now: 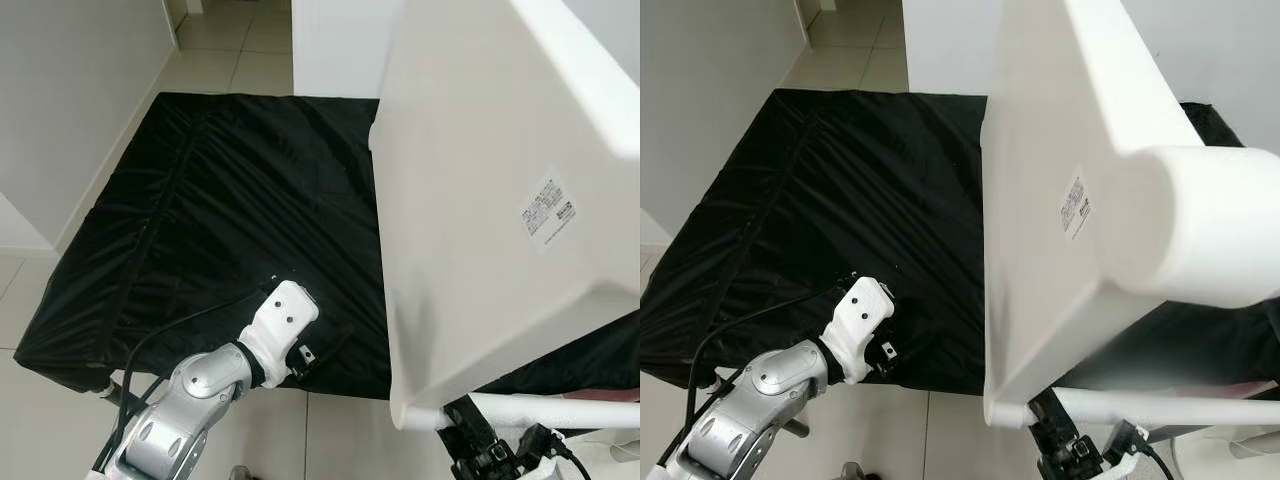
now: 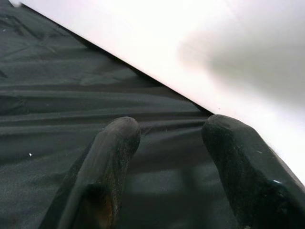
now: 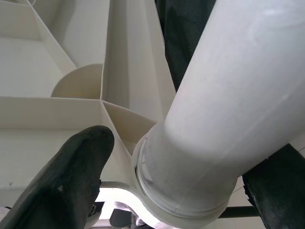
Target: Building children table
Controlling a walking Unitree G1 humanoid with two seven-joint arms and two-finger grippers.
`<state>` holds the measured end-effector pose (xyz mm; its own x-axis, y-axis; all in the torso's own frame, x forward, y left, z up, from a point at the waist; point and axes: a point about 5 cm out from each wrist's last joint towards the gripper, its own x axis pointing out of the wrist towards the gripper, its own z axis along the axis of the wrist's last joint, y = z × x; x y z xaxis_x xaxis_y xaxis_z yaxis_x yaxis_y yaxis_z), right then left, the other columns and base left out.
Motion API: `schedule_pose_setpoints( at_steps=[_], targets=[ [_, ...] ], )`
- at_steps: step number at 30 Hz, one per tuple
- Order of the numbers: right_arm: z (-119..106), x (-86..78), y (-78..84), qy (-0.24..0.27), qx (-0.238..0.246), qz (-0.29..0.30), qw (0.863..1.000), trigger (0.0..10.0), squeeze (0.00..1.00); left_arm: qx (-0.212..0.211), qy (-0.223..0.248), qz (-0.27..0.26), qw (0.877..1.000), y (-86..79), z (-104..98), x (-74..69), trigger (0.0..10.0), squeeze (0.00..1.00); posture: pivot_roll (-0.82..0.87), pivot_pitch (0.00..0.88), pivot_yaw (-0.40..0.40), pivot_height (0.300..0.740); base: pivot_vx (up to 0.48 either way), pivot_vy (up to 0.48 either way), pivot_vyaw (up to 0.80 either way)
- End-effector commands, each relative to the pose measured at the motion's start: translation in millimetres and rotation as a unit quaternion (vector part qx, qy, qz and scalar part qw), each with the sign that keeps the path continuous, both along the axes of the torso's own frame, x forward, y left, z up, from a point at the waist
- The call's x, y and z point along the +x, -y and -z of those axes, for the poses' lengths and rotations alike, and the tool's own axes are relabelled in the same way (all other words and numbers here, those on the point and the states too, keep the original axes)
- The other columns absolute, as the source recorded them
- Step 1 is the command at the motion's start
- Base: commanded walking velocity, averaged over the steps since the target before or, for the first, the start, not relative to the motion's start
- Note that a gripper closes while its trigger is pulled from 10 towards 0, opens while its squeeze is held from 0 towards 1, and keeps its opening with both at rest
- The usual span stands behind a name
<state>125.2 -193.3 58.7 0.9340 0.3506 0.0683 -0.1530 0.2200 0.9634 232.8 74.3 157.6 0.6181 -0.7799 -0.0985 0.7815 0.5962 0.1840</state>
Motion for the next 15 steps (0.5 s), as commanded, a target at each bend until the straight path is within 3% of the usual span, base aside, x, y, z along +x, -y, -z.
schedule_pose_setpoints(
  at_steps=[1,10,15],
  targets=[
    [-2,-9.6,-5.9,-0.01,-0.008,-0.014,1.0,10.0,0.0,0.001,-0.005,0.015,1.0,0.7,2,-2.2,10.0,0.0,-0.01,0.139,0.017,0.74,0.0,0.0,0.0],
    [-9,-19.0,-14.1,-0.011,-0.009,-0.024,1.0,10.0,0.0,0.002,-0.006,0.019,1.0,0.6,2,-2.3,10.0,0.0,-0.02,0.143,0.027,0.74,0.0,0.0,0.0],
    [-21,-21.9,-26.8,-0.012,-0.02,-0.05,0.998,10.0,0.0,0.003,-0.007,0.021,1.0,0.2,2,-1.4,10.0,0.0,-0.02,0.143,0.029,0.74,0.0,0.0,0.0]
  ],
)
